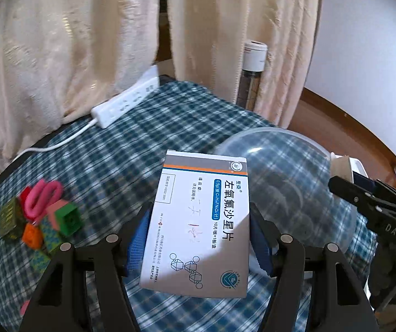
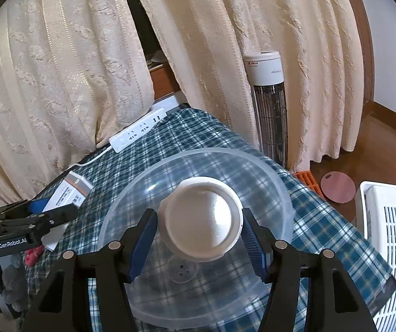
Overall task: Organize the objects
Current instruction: 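Carry the medicine box with the left gripper toward the clear bowl while the right gripper carries the cap there, then lower the box into the bowl and open the left gripper while the right gripper releases the cap into it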
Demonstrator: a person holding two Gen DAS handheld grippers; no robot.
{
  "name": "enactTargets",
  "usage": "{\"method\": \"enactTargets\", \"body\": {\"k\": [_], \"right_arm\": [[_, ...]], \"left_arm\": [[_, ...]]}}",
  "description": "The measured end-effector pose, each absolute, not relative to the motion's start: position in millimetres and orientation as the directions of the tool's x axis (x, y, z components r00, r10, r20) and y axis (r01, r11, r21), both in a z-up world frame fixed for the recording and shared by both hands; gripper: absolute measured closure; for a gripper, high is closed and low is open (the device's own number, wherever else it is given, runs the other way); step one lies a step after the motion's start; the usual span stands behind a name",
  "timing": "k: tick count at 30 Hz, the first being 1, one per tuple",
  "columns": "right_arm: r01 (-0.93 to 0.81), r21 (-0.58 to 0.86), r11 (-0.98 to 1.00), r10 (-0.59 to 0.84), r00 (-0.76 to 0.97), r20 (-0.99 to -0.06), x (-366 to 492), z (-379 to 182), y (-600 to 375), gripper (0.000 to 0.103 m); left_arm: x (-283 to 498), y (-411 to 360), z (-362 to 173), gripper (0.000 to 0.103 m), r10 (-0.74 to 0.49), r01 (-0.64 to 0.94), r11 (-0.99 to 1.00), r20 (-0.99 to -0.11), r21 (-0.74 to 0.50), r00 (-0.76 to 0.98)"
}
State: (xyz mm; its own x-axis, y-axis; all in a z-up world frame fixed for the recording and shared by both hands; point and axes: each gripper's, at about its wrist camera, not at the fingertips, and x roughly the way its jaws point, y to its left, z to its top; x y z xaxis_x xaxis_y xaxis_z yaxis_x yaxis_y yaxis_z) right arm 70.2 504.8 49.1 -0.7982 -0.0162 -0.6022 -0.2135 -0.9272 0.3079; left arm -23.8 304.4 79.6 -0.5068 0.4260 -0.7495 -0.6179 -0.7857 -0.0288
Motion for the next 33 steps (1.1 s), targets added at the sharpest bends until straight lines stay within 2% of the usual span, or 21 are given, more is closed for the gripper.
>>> {"method": "enactTargets", "body": {"k": [17, 22, 33], "right_arm": [[-0.231, 0.309, -0.923, -0.008, -0.789, -0.614, 57.0, 42.4, 526.9, 0.039], [-0.231, 0.302, -0.925, -0.005, -0.786, -0.618, 50.8, 42.7, 527.2, 0.039], [-0.241, 0.239, -0.941, 0.031, -0.763, -0.645, 29.7, 51.5, 520.7, 0.039]], "left_arm": [[-42.8, 373.5, 59.6, 0.035, 0.467, -0.689, -0.722, -0.779, -0.062, -0.418], [-48.2, 370.5, 59.3, 0.031, 0.475, -0.68, -0.727, -0.782, -0.09, -0.404], [-47.6, 339.8, 68.7, 0.03, 0.464, -0.646, -0.759, -0.767, -0.086, -0.444]]}}
